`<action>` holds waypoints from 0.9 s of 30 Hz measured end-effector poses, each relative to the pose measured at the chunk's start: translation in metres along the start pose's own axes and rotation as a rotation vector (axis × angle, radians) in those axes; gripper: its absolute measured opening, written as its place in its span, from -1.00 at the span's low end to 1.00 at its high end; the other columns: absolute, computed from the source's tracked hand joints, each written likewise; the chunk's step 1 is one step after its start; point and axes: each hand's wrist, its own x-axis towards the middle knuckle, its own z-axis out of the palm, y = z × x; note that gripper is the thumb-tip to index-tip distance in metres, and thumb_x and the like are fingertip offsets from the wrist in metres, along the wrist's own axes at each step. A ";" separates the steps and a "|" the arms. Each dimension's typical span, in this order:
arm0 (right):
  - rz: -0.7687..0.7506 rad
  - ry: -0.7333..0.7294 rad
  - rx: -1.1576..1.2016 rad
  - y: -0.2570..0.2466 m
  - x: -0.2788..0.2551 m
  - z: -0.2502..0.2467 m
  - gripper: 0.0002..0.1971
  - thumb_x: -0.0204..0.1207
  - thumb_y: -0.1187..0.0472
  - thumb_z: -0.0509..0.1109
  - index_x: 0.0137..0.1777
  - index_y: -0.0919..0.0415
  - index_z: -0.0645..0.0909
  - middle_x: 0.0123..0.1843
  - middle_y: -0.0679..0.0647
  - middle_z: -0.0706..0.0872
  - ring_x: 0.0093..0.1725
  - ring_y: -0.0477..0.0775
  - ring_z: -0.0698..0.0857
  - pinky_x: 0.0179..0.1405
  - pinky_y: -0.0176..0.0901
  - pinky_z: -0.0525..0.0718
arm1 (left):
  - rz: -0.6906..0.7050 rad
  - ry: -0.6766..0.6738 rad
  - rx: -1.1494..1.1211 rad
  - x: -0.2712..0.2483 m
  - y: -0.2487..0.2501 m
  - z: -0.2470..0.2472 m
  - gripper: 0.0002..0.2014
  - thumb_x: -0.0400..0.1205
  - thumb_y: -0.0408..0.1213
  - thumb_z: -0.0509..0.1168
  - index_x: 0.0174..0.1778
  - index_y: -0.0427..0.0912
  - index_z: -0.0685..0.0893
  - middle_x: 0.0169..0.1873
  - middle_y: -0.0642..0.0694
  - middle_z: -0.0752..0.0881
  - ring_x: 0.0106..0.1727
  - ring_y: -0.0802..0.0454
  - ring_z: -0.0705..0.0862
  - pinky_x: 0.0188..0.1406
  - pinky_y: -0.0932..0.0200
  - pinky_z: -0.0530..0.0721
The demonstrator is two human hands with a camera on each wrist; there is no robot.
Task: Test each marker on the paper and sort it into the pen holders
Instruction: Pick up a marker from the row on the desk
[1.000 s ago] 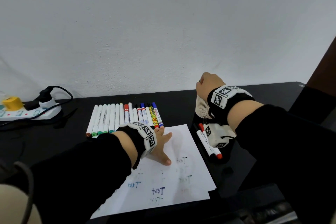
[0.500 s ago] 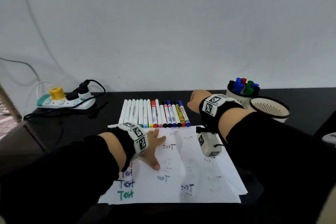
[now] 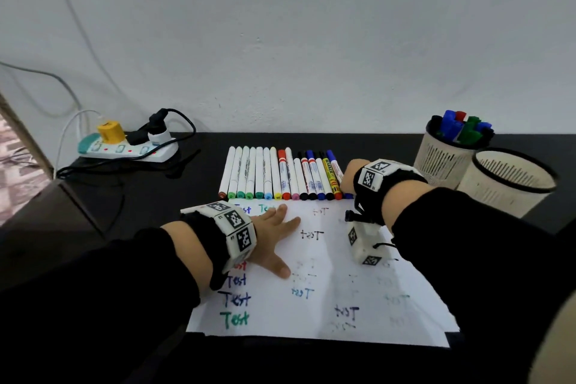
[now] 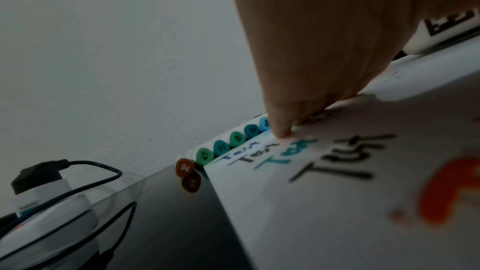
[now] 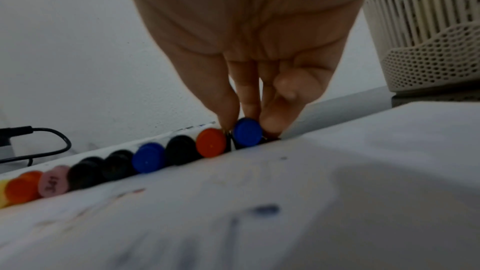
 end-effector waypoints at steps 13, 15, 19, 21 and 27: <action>0.032 0.111 0.305 0.023 -0.033 -0.021 -0.74 0.50 0.03 0.37 -0.28 0.20 0.53 -0.31 0.09 0.63 -0.27 0.10 0.66 -0.17 -0.11 0.59 | -0.003 0.049 -0.036 -0.006 0.002 0.000 -0.02 0.55 0.13 0.29 0.63 -0.01 -0.31 0.62 -0.09 -0.35 0.66 -0.04 -0.22 0.59 -0.14 -0.05; 0.043 0.125 0.391 0.027 -0.043 -0.030 -0.72 0.53 0.01 0.34 -0.30 0.18 0.49 -0.29 0.08 0.61 -0.30 0.07 0.60 -0.18 -0.11 0.54 | -0.015 0.073 -0.052 -0.009 0.004 -0.001 -0.03 0.55 0.12 0.31 0.64 0.01 -0.26 0.63 -0.05 -0.30 0.66 -0.02 -0.15 0.59 -0.12 0.01; 0.014 0.183 0.621 0.038 -0.067 -0.044 -0.65 0.59 -0.02 0.27 -0.35 0.15 0.38 -0.30 0.07 0.51 -0.28 0.04 0.54 -0.26 -0.24 0.53 | -0.018 0.188 -0.167 -0.015 0.004 -0.004 -0.15 0.57 0.12 0.28 0.64 0.13 -0.11 0.65 0.09 -0.15 0.64 0.01 0.10 0.56 -0.06 0.15; -0.031 0.213 0.818 0.045 -0.080 -0.051 -0.69 0.61 0.13 0.27 -0.37 0.10 0.33 -0.29 0.02 0.44 -0.37 -0.10 0.44 -0.47 -0.44 0.55 | -0.023 0.271 -0.265 -0.024 0.002 -0.008 -0.22 0.59 0.13 0.25 0.64 0.16 -0.04 0.65 0.11 0.00 0.60 0.02 0.23 0.53 0.00 0.22; -0.098 0.132 0.971 0.048 -0.130 -0.067 -0.75 0.56 0.21 0.14 -0.22 0.25 0.62 -0.49 0.04 0.44 -0.57 -0.02 0.32 -0.59 -0.25 0.27 | -0.044 0.553 -0.560 -0.057 -0.001 -0.029 -0.26 0.61 0.10 0.24 0.64 0.10 0.02 0.59 -0.01 0.28 0.54 0.03 0.35 0.44 0.10 0.37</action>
